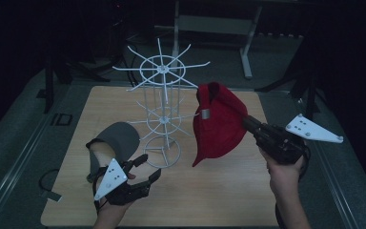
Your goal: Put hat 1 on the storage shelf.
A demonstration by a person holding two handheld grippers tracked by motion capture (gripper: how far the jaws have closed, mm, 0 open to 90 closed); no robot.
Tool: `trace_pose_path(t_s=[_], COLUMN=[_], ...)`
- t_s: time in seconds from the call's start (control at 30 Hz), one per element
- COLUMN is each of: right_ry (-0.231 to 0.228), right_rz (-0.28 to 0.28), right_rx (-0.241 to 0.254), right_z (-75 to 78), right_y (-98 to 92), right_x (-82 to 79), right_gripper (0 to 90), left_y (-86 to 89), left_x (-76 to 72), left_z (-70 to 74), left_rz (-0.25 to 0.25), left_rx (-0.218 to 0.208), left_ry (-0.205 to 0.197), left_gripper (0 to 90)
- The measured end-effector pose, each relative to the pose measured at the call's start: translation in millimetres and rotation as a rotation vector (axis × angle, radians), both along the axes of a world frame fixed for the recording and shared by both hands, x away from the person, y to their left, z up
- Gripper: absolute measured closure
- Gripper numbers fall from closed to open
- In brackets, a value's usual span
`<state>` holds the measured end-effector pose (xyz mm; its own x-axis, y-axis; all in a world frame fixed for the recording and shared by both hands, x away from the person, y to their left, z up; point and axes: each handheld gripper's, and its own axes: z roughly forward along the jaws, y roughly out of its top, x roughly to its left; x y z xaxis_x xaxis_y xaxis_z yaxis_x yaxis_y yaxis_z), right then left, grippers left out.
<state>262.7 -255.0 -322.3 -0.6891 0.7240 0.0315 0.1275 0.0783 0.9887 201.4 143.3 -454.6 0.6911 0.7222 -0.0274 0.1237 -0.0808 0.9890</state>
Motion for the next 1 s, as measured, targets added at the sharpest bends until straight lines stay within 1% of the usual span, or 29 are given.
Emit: trace_pose_path(t_s=[0.1,0.2,0.23,0.33,0.4,0.43,0.5,0.53,0.6,0.67,0.7,0.73,0.83,0.87,0.93,1.0], right_ry=[0.006,0.002,0.006,-0.007,-0.011,-0.004,0.005,0.013,0.044,0.067,0.079,0.091,0.131,0.134,0.162,0.19], right_rz=[0.013,0.021,0.025,0.013,-0.004,-0.008,-0.036,-0.04,-0.055,-0.066,-0.078,-0.076,-0.084,-0.1,-0.103,-0.095], right_rx=[0.003,0.003,0.007,0.01,0.002,-0.001,-0.016,-0.026,-0.027,-0.045,-0.058,-0.067,-0.087,-0.097,-0.097,-0.103], right_z=[-4.9,-8.1,-8.7,-9.9,-12.1,-14.1,-20.0,-23.8,-33.0,-42.2,-49.6,-55.7,-72.5,-78.0,-88.1,-98.3], right_y=[-3.8,-8.3,-10.7,-19.9,-25.8,-28.5,-33.4,-35.8,-40.3,-43.0,-44.3,-45.5,-48.8,-49.7,-52.6,-55.4], right_x=[-5.6,-12.8,-15.3,-23.2,-26.5,-27.5,-27.1,-25.6,-22.7,-19.9,-18.3,-16.4,-12.2,-11.2,-8.8,-7.1], right_gripper=[74.5,64.9,63.3,56.9,53.1,50.8,46.6,44.6,41.1,38.3,37.2,35.3,33.8,33.5,32.3,34.0], left_y=[2.3,4.6,5.6,8.1,9.8,10.8,13.1,14.4,17.6,21.5,23.8,26.2,34.2,37.1,42.3,46.8], left_x=[-0.1,-0.5,-0.6,-0.8,-0.8,-1.1,-1.1,-1.2,-1.3,-1.8,-1.9,-2.1,-3.2,-3.3,-3.3,-3.4], left_z=[-1.2,-2.3,-2.7,-3.8,-4.8,-5.3,-6.6,-7.6,-9.7,-12.2,-13.7,-15.2,-19.9,-21.6,-25.2,-28.8], left_rz=[0.004,0.011,0.012,0.017,0.022,0.023,0.031,0.034,0.042,0.052,0.057,0.061,0.072,0.075,0.089,0.096], left_rx=[0.004,0.003,0.002,0.005,0.006,0.008,0.012,0.012,0.021,0.026,0.028,0.028,0.031,0.029,0.024,0.023], left_ry=[0.005,0.01,0.011,0.016,0.019,0.022,0.025,0.027,0.032,0.038,0.041,0.044,0.046,0.046,0.052,0.058], left_gripper=[38.2,38.2,38.2,38.2,38.2,38.2,38.2,38.2,38.3,38.3,38.3,38.3,38.3,38.3,38.3,38.3])
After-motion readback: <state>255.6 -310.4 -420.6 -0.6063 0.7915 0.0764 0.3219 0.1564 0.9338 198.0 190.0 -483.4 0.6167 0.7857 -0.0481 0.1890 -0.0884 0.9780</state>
